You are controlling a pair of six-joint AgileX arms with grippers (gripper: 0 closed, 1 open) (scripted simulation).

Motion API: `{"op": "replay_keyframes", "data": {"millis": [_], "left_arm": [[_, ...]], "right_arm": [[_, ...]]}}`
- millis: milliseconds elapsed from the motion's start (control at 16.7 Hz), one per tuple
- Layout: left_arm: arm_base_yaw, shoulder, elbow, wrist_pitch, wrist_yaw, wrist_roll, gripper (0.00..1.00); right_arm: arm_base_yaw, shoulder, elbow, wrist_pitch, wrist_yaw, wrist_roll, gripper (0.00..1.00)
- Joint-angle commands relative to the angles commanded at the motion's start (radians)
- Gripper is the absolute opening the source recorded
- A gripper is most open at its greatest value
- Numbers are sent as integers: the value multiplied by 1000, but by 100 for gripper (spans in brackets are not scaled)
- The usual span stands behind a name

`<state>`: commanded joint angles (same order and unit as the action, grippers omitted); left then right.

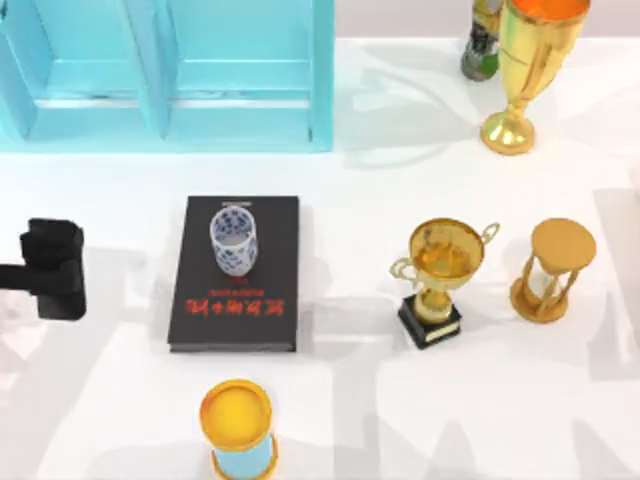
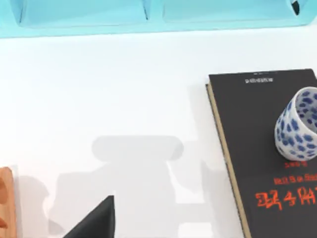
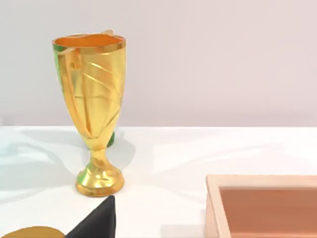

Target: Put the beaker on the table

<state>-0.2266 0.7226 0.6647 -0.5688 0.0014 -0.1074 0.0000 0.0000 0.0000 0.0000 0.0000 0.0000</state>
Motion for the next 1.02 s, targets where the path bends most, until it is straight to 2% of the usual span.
{"op": "replay_keyframes", "data": {"millis": [600,840,1020], "left_arm": [[-208,892,1003,-551,13,-237,100],[-258,1211,1288,-755,9,-318,100],[-281,1390,1423,-874,5,-360,100]], "right_arm": [[0,0,0,0,0,0,100],[0,0,0,0,0,0,100],[0,0,0,0,0,0,100]]}}
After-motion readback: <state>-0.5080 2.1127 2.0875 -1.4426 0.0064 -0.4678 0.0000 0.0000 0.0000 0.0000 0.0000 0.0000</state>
